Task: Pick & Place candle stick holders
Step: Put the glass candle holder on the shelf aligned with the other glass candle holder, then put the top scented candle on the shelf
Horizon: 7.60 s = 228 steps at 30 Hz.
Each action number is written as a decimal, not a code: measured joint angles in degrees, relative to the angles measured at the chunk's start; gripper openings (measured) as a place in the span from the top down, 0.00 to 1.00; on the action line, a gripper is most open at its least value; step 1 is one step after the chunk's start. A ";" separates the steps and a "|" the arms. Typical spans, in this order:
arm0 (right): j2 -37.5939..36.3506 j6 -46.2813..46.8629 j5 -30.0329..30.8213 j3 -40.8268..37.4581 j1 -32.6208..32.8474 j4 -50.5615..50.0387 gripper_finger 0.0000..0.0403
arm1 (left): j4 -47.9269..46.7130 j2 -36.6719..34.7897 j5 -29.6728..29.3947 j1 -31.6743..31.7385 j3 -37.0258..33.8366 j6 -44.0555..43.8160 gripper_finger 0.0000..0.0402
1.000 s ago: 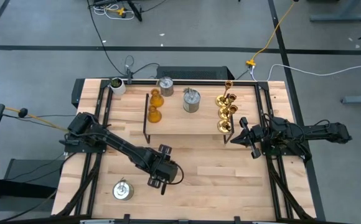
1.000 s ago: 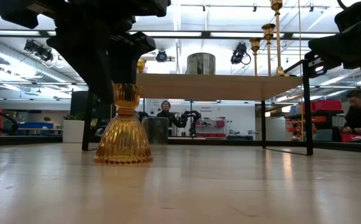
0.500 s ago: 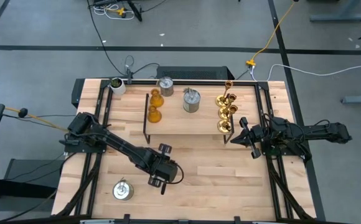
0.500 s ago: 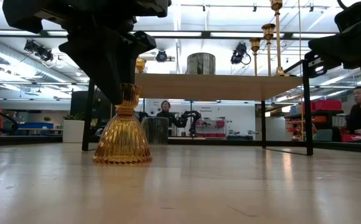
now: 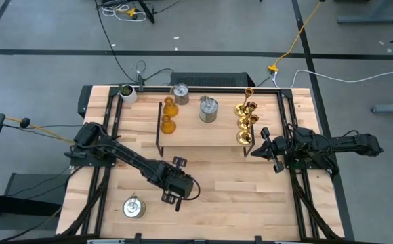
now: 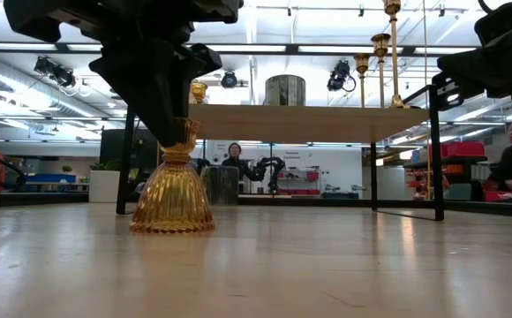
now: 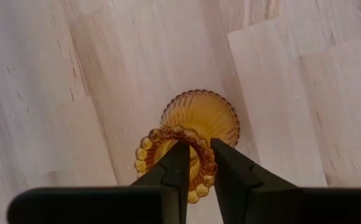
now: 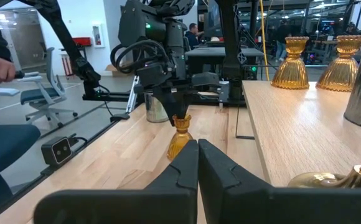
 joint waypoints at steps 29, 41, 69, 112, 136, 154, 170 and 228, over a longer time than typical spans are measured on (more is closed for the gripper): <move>0.00 0.00 -0.01 0.00 0.01 0.01 0.97 | -19.57 0.11 3.72 3.81 22.77 -1.28 0.86; 0.02 0.00 -0.02 0.00 0.00 0.02 0.97 | -23.56 0.04 7.96 6.08 27.45 -1.26 0.90; 0.01 0.00 0.00 0.00 0.01 -0.01 0.97 | -35.76 -10.05 6.22 12.61 27.39 2.61 0.90; 0.02 0.00 0.00 0.00 0.01 -0.07 0.97 | -40.82 -10.14 1.91 23.54 23.63 4.12 0.90; 0.02 0.00 -0.01 0.00 0.02 -0.09 0.97 | -40.82 -10.14 -0.79 23.32 23.65 6.46 0.87; 0.02 0.00 -0.01 0.00 0.00 -0.08 0.97 | -40.82 -10.14 -0.78 23.33 23.63 6.48 0.82; 0.02 0.00 -0.02 0.00 0.00 -0.09 0.97 | -41.96 -10.14 0.10 23.30 23.65 6.50 0.65; 0.09 0.00 0.00 0.00 0.02 -0.43 0.97 | -36.35 -21.12 -12.10 36.88 30.17 23.18 0.69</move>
